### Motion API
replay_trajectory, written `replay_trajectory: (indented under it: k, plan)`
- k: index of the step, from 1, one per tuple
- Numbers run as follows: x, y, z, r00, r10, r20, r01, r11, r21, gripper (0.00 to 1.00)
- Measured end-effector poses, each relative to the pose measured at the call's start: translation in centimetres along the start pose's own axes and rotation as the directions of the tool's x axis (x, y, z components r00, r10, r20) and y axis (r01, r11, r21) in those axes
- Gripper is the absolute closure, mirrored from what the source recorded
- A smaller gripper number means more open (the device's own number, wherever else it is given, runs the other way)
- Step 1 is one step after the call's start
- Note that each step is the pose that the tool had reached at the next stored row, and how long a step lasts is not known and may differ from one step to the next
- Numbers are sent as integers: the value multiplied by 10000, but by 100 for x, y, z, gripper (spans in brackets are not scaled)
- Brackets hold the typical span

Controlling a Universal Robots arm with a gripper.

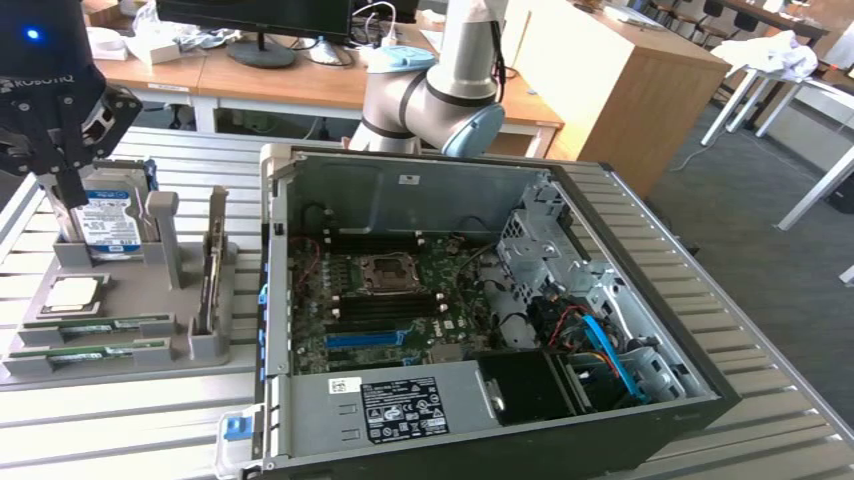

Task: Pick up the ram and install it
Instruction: 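Pick up the ram and move it above insertion slot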

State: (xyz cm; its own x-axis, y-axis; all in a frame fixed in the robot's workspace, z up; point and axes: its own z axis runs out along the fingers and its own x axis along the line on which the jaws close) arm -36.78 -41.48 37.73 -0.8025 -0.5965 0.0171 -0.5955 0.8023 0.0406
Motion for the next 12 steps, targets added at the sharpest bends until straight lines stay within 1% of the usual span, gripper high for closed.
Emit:
replay_trajectory:
  k: [5,12]
  plan:
    - [0,0,0,9981,-619,-25,619,9981,10,90]
    - [0,0,0,9898,-1421,-60,1421,9898,20,90]
